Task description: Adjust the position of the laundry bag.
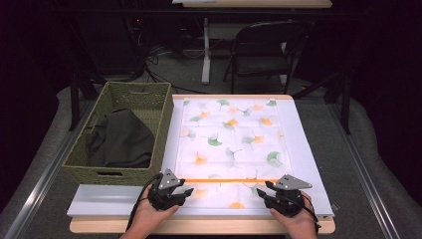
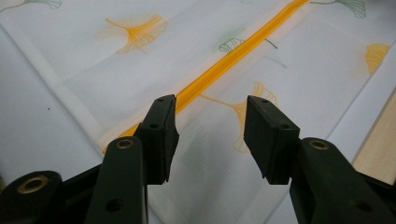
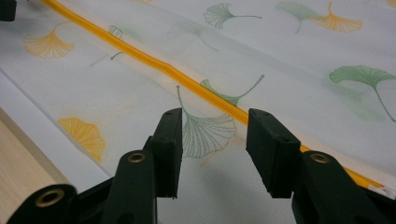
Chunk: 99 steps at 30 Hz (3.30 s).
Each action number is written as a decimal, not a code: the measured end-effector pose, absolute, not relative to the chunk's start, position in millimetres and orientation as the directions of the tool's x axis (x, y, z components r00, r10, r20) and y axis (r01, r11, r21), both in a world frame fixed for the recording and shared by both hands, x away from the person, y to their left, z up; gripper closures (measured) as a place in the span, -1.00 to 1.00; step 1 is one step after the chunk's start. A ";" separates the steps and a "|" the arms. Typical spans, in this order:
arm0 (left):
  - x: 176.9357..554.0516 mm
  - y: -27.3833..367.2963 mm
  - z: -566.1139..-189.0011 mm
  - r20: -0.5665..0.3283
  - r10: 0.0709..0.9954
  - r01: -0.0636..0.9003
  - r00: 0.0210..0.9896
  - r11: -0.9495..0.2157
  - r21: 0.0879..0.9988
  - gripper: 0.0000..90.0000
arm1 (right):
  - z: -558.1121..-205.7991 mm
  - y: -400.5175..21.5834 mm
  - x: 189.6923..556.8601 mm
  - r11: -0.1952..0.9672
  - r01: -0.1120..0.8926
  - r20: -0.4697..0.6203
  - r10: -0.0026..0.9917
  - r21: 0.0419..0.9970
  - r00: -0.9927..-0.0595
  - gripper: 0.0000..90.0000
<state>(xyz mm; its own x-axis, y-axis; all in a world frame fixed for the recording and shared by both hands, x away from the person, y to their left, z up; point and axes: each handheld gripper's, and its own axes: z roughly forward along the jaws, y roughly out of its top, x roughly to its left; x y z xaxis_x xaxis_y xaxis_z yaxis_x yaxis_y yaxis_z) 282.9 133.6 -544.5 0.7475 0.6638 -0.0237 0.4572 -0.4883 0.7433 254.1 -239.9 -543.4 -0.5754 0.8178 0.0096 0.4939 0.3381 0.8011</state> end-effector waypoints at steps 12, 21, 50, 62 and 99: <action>283.2 130.5 -541.2 -0.030 0.659 0.454 0.751 -0.484 0.748 0.21 | -542.1 -247.8 248.8 0.314 0.500 0.013 0.837 0.807 -0.546 0.24; 284.4 131.5 -541.4 -0.032 0.668 0.462 0.744 -0.478 0.747 0.19 | -542.6 -251.8 251.0 0.322 0.490 -0.014 0.846 0.810 -0.533 0.21; 263.1 162.7 -545.6 -0.056 0.764 0.582 0.643 -0.440 0.684 0.19 | -539.8 -318.6 273.2 0.160 0.547 0.034 0.944 0.822 -0.327 0.38; 269.2 156.5 -556.6 -0.061 0.784 0.614 0.618 -0.432 0.660 0.32 | -545.5 -307.2 305.4 0.234 0.519 -0.040 0.933 0.822 -0.357 0.23; 268.3 147.1 -556.0 -0.020 0.757 0.579 0.653 -0.483 0.657 0.98 | -561.3 -329.6 342.0 0.121 0.662 0.123 0.943 0.740 -0.310 0.69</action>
<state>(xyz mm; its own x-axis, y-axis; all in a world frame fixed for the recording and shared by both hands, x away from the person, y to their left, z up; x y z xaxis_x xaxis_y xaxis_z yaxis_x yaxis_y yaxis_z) 268.3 147.1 -556.0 0.6534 0.7567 -0.0198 0.5790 -0.4827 0.6570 342.0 -329.6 -561.3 -0.3104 0.9426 0.1234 0.6618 0.1211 0.7399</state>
